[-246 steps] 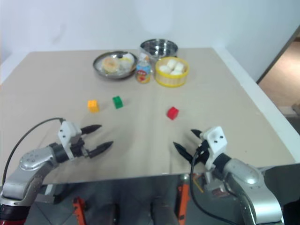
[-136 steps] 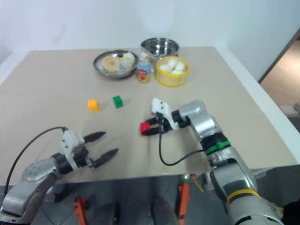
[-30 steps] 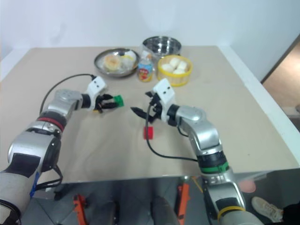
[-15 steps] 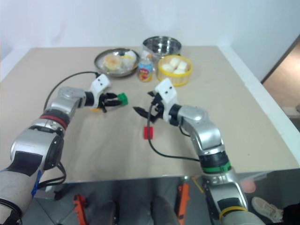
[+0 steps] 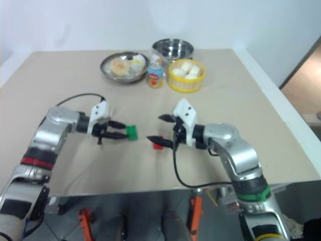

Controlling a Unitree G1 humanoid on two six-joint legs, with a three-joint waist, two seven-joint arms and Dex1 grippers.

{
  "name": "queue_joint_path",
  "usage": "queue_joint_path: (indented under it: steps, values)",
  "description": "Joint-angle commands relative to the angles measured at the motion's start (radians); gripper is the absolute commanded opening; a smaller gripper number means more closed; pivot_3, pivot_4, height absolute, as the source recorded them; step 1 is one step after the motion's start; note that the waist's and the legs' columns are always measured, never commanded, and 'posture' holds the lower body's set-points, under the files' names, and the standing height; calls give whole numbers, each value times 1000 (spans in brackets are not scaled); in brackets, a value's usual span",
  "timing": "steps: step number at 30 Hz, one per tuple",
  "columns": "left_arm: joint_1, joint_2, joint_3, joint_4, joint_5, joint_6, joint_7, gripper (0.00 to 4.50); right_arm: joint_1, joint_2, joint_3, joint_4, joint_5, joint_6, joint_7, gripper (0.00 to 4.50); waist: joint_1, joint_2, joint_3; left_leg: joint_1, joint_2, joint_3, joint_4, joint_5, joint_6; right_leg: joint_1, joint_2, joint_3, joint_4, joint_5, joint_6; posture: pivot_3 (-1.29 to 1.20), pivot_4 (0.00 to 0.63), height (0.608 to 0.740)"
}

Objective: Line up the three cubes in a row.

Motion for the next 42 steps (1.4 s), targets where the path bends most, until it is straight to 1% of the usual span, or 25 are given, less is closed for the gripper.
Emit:
queue_joint_path:
  steps: [1,6,10,18,23,42]
  values:
    - [53,29,3,-166,-41,67,38,1253,21,-36,-13,-52,34,-38,62,4500,3,0,0,1,0,0,0,0,0,1,0,0,0,-1,2,0,150,734]
    - [86,53,-20,-201,-35,61,68,1253,46,-70,-13,-40,31,-73,107,4500,2,0,0,5,-1,1,1,4,6,4,0,1,0,1,-1,0,150,734]
    - [71,58,-23,-155,-32,37,94,1253,54,-84,-16,-27,21,-90,112,4500,2,0,0,6,-1,1,0,6,10,4,1,1,1,2,-3,0,150,734]
    - [25,76,-39,-19,-13,-55,87,1253,78,-85,-17,-39,25,-99,100,4500,2,0,0,6,-1,1,0,7,10,3,1,1,2,2,-2,0,150,734]
    - [3,72,-53,39,-7,-101,75,1253,90,-84,-15,-39,21,-112,98,4500,2,0,0,6,-1,1,-2,7,10,3,1,0,2,2,-1,0,150,734]
    - [-23,42,-91,82,-5,-135,62,1253,91,-81,-9,-16,-1,-134,90,4500,2,0,0,6,-1,1,-2,7,10,3,1,1,2,1,-1,0,150,734]
